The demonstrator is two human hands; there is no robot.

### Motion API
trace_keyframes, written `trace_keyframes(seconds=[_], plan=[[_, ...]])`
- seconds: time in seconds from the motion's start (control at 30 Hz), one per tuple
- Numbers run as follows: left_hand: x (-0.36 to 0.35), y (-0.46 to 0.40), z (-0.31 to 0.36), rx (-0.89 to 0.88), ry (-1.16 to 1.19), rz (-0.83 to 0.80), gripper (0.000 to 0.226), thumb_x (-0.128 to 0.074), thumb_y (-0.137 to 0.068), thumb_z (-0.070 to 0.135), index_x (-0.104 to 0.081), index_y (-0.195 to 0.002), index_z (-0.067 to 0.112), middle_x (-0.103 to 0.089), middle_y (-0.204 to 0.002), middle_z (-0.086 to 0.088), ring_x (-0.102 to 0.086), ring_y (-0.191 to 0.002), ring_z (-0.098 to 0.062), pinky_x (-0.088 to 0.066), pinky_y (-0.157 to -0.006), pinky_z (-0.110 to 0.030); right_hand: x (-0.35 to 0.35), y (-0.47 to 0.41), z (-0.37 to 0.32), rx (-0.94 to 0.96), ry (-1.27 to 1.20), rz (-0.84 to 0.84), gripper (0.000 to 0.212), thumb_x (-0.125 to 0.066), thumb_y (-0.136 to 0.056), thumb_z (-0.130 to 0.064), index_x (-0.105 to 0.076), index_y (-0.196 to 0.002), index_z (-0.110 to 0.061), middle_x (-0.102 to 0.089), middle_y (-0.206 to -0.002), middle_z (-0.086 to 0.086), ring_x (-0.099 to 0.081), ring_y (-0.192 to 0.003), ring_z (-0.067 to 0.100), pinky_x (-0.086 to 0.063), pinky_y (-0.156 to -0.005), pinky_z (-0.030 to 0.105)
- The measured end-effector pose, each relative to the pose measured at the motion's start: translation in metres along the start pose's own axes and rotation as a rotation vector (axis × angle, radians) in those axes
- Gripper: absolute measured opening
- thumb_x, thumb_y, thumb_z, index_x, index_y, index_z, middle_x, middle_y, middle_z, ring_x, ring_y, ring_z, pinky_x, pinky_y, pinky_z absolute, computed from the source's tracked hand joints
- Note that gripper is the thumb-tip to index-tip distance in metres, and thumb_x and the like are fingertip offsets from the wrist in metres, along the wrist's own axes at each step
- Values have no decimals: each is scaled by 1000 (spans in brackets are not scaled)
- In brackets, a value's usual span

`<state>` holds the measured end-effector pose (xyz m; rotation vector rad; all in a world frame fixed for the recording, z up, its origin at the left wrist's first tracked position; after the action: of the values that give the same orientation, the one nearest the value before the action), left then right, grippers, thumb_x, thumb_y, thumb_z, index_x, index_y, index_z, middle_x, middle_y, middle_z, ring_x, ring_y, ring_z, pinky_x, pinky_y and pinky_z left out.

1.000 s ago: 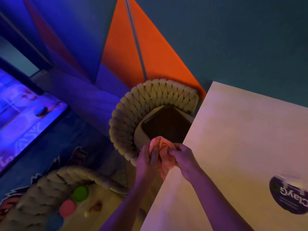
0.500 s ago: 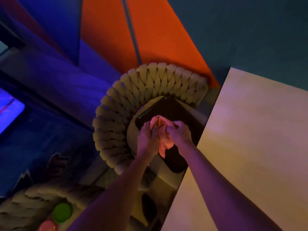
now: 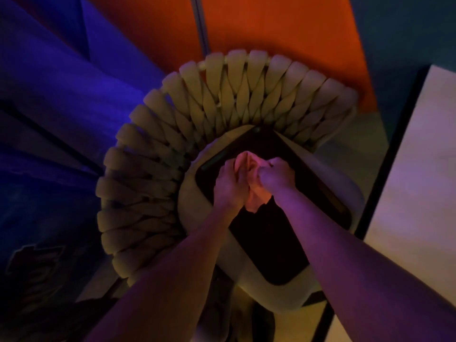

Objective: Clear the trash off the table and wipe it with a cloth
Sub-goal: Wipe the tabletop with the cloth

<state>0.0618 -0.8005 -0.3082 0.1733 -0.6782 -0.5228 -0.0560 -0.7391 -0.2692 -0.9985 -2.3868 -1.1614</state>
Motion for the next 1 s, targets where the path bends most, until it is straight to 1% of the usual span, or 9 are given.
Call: trace_keyframes(seconds=[0.17,0.27,0.37,0.53,0.6,0.67,0.73,0.87,1.0], plan=[[-35,-37,-33,1,-9,-26,40,-46,-102,47,-56,-127,17,-64,-119,-8,-62,-107,-25,-52,-92,-42,-29,-52,28,-91,48,-6,30,-54,-91,-11,-66,-119,-7,-67,-120,14,-63,-113,32,-53,-96,41],[-53,-44,-49,-20,-58,-37,39,-48,-103,37,-55,-128,8,-60,-124,-16,-60,-114,-33,-47,-93,-38,-44,-74,46,-131,117,-25,36,-57,-92,-17,-64,-126,-8,-64,-128,14,-62,-116,33,-53,-94,37],[-59,-42,-60,-79,-196,-65,41,-46,-102,37,-53,-129,7,-57,-127,-19,-57,-115,-38,-46,-92,-42,-58,-87,61,-133,227,-35,37,-62,-89,-28,-66,-123,-14,-65,-126,11,-64,-113,34,-51,-83,35],[-58,-36,-63,-77,-524,-115,58,-26,-94,47,-49,-134,12,-49,-136,-15,-49,-121,-40,-47,-90,-47,-67,-91,71,-87,282,-30,36,-61,-91,-27,-61,-125,-15,-62,-130,12,-61,-117,33,-50,-92,38],[-58,-40,-63,-60,-566,-141,51,-34,-99,45,-46,-136,12,-46,-139,-16,-47,-124,-41,-45,-95,-47,-66,-91,66,-93,293,-63,42,-63,-91,-31,-58,-129,-14,-59,-134,12,-59,-121,34,-48,-95,38],[-56,-42,-64,-25,-573,-178,50,-42,-101,42,-41,-142,14,-43,-144,-15,-44,-128,-41,-42,-101,-48,-63,-89,62,-104,283,-88,47,-63,-90,-31,-54,-133,-14,-57,-136,13,-57,-123,35,-49,-99,40],[-50,-41,-62,12,-543,-196,54,-41,-102,44,-34,-150,18,-38,-150,-13,-40,-133,-41,-39,-106,-50,-59,-83,57,-92,301,-97,51,-62,-88,-30,-51,-135,-14,-54,-138,14,-55,-123,36,-49,-100,42],[-31,-28,-51,0,-427,-159,65,-46,-100,46,-25,-156,20,-32,-157,-11,-36,-140,-39,-34,-111,-49,-44,-64,44,-42,297,-103,64,-61,-88,-27,-37,-147,-20,-40,-149,12,-46,-133,36,-41,-109,43],[-4,-5,-29,-46,-358,-137,70,-54,-97,38,-25,-157,19,-24,-162,-10,-29,-146,-37,-30,-115,-47,-26,-35,23,60,282,-115,58,-53,-90,-18,-41,-147,-17,-43,-149,14,-45,-135,35,-37,-113,40]])
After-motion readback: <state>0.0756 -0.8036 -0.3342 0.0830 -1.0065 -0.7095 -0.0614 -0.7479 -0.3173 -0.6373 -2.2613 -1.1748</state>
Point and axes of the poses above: each hand's wrist, its own y-axis away from the middle knuckle, its own x-axis out of the back of the hand, z = x × y, the point moved 3 cm from there along -y, towards the middle knuckle
